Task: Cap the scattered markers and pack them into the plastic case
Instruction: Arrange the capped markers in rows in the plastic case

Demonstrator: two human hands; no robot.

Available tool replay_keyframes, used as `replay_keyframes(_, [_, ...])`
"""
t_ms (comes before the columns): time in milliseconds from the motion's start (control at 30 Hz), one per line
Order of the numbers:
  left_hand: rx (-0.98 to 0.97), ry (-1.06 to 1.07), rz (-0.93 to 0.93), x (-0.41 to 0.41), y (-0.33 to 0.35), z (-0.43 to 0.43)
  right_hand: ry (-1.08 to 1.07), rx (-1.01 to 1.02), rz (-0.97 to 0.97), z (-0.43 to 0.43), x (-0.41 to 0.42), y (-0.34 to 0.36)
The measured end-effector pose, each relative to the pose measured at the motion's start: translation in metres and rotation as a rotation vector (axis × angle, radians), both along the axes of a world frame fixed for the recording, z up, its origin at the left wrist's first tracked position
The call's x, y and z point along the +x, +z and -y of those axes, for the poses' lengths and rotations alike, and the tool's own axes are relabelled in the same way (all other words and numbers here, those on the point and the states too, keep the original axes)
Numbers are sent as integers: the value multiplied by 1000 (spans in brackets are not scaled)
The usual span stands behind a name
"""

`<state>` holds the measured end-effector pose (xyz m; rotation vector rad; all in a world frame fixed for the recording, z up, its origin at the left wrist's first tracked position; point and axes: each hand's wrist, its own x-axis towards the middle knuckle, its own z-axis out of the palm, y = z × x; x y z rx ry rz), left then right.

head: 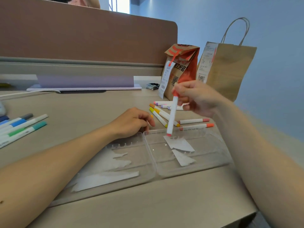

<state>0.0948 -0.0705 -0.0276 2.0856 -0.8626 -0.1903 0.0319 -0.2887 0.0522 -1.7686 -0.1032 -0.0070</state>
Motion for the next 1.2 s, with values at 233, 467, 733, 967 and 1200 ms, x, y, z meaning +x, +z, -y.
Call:
replay_keyframes(233, [-36, 26, -29, -3, 3, 3, -4, -61, -109, -38, -6, -31])
replay_keyframes(467, [-46, 32, -48, -2, 2, 2, -69, 10, -121, -37, -9, -32])
replay_keyframes(733, [-82, 52, 2, -3, 8, 3, 76, -94, -230, -51, -11, -44])
replay_keyframes(967, [-70, 61, -1, -3, 9, 1, 121, -264, -224, -53, -14, -46])
replay_keyframes(1200, [-42, 32, -28, -1, 12, -1, 118, -460, -108, -57, -14, -48])
